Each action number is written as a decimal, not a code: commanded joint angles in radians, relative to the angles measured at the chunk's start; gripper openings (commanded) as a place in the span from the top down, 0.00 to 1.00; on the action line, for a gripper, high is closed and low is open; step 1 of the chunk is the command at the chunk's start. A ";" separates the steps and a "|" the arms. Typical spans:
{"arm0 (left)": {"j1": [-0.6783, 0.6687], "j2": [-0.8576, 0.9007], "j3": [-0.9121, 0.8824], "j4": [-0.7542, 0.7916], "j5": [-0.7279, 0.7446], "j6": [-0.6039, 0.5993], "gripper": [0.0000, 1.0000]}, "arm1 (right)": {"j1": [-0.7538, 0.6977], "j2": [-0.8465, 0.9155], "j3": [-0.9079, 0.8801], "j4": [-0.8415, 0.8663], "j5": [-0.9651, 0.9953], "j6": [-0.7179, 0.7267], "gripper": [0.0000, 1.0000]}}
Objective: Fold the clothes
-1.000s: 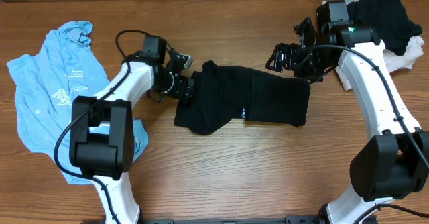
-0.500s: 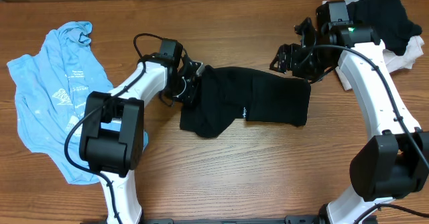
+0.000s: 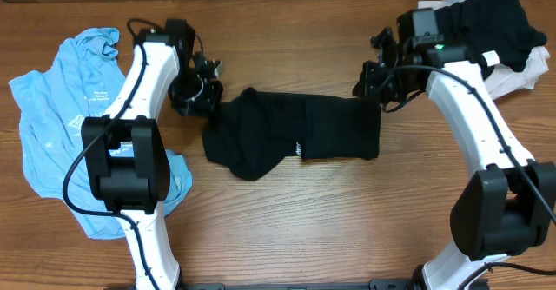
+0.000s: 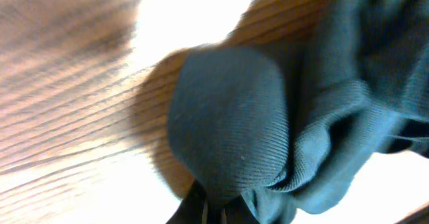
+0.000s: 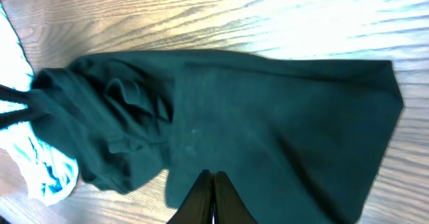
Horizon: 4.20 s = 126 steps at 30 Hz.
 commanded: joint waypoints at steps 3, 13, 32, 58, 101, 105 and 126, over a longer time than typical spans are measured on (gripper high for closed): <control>-0.007 -0.001 0.139 -0.097 -0.034 0.035 0.96 | 0.005 0.053 -0.108 0.086 -0.024 0.008 0.96; -0.005 -0.001 0.372 -0.267 -0.036 0.033 0.96 | 0.005 0.198 -0.199 0.172 -0.027 0.013 0.96; -0.334 0.003 0.490 -0.095 0.305 -0.263 0.96 | 0.005 0.261 -0.199 0.187 -0.053 0.031 0.96; -0.596 0.235 0.486 0.250 0.113 -0.483 0.00 | -0.408 -0.213 0.051 0.051 -0.299 0.051 0.89; -0.142 -0.131 0.882 -0.181 -0.089 -0.301 0.00 | 0.046 -0.224 -0.410 0.079 0.060 0.272 0.40; -0.142 -0.122 0.882 -0.188 -0.089 -0.301 0.00 | 0.047 -0.224 -0.480 0.159 0.048 0.294 0.43; -0.142 -0.080 0.882 -0.198 -0.089 -0.290 0.00 | -0.108 -0.229 -0.200 0.050 0.014 0.155 0.96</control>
